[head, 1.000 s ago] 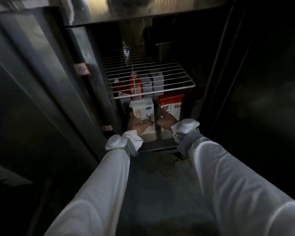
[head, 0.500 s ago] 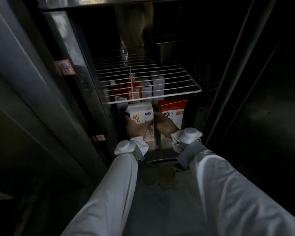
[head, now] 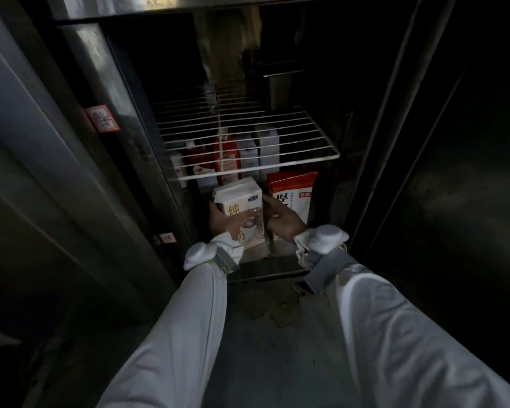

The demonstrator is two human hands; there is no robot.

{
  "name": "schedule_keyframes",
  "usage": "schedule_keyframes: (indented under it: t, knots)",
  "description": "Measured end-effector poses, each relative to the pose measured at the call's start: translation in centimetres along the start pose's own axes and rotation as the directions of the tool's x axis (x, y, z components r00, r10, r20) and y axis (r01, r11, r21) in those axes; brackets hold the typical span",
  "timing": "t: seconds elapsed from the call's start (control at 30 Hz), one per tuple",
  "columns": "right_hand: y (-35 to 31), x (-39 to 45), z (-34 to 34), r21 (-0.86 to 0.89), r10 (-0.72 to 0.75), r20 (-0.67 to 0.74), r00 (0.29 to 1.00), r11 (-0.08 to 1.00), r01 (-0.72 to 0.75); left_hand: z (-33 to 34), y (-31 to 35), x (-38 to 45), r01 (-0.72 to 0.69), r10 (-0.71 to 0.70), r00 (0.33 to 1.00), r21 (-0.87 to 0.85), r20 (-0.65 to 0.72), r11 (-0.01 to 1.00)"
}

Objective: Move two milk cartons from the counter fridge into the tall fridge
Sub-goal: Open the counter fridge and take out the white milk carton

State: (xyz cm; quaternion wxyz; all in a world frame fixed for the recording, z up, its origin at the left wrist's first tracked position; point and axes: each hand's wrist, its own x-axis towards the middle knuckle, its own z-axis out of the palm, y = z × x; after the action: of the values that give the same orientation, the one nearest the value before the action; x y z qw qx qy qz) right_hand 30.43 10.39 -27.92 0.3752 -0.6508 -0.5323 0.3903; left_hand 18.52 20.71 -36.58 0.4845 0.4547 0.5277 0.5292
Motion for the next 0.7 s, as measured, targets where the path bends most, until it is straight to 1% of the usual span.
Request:
schedule_keyframes:
  t: [0.1,0.2,0.23,0.37,0.5,0.6,0.7]
  knots:
    - [0.0,-0.7,0.1,-0.003,-0.006,-0.037,0.999,1.0,0.006,-0.2,0.5,-1.3,-0.049,0.048,0.998,-0.047,-0.034,0.998]
    - [0.2,-1.6,-0.1,-0.012,-0.025,-0.12,0.993,1.0,0.023,-0.8,0.9,-2.9,-0.124,0.121,0.991,-0.054,-0.047,0.991]
    - [0.4,-1.8,-0.2,-0.017,-0.02,-0.131,0.991,1.0,0.018,-1.0,1.3,-3.6,-0.12,0.117,0.992,-0.05,-0.056,0.992]
    - [1.4,-2.3,-0.8,-0.025,0.043,-0.117,0.992,0.999,-0.046,-1.7,2.8,-5.0,-0.113,0.111,0.992,-0.027,-0.063,0.993]
    - [2.3,-2.9,-0.9,-0.061,0.089,-0.112,0.99,0.993,-0.097,-2.2,4.3,-4.9,-0.132,0.133,0.991,0.056,-0.013,0.99]
    - [2.4,-3.1,-0.9,-0.086,0.129,-0.09,0.987,0.987,-0.137,-2.3,6.0,-5.2,-0.136,0.137,0.991,0.082,-0.008,0.987]
    - [2.1,-3.7,-0.6,-0.075,0.158,-0.078,0.984,0.984,-0.163,-2.5,7.5,-5.9,-0.164,0.159,0.986,0.12,0.049,0.979]
